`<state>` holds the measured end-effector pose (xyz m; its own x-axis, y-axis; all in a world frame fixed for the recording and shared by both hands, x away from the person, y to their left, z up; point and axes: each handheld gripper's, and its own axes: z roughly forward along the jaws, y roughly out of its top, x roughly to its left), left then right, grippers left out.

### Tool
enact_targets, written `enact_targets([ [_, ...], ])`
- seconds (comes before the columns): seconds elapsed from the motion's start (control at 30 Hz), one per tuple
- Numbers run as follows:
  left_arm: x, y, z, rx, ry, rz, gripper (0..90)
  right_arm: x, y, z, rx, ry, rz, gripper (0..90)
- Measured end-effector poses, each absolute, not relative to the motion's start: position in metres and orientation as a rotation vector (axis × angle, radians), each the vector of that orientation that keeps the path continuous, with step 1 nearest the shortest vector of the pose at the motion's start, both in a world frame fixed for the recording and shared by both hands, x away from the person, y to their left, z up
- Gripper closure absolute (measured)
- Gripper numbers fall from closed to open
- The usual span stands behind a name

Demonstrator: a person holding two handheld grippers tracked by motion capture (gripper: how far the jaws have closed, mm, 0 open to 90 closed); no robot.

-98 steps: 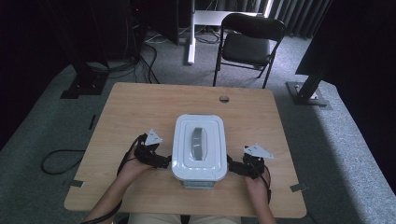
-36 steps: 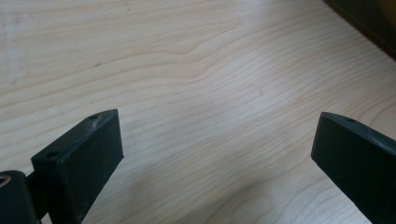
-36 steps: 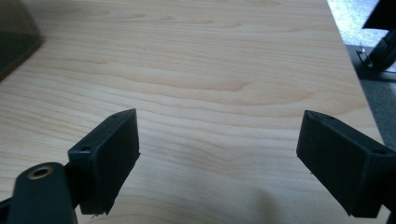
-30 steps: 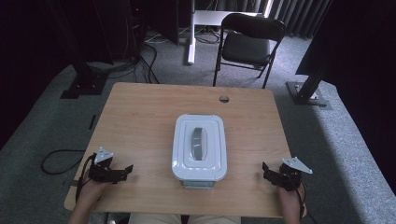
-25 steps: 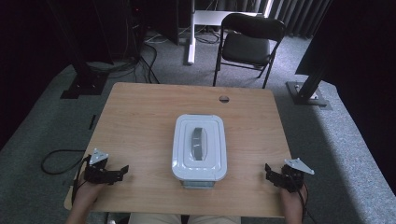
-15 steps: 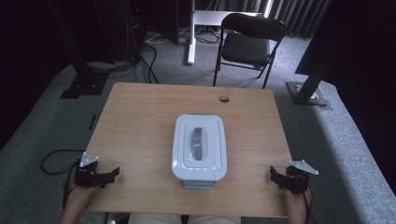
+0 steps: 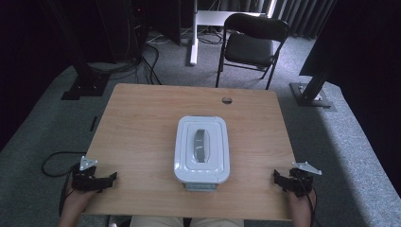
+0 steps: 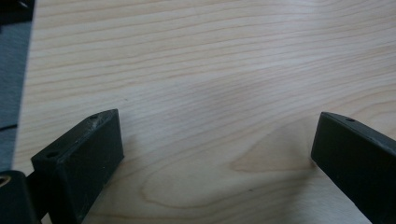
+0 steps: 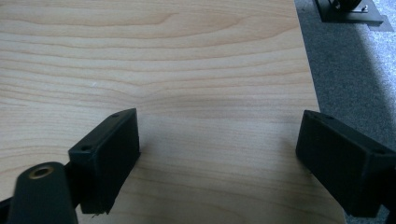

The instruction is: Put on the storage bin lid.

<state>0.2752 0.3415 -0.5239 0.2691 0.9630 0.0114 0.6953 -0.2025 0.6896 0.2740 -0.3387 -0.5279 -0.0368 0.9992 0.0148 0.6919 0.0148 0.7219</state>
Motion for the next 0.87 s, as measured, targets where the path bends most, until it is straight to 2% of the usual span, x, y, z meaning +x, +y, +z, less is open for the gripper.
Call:
enact_targets([
  [0.87, 0.2811, 0.3420, -0.5239, 1.929, 1.559, 0.635, 2.9, 0.2824, -0.3327, -0.5280, 1.696, 1.822, 0.791, 12.8],
])
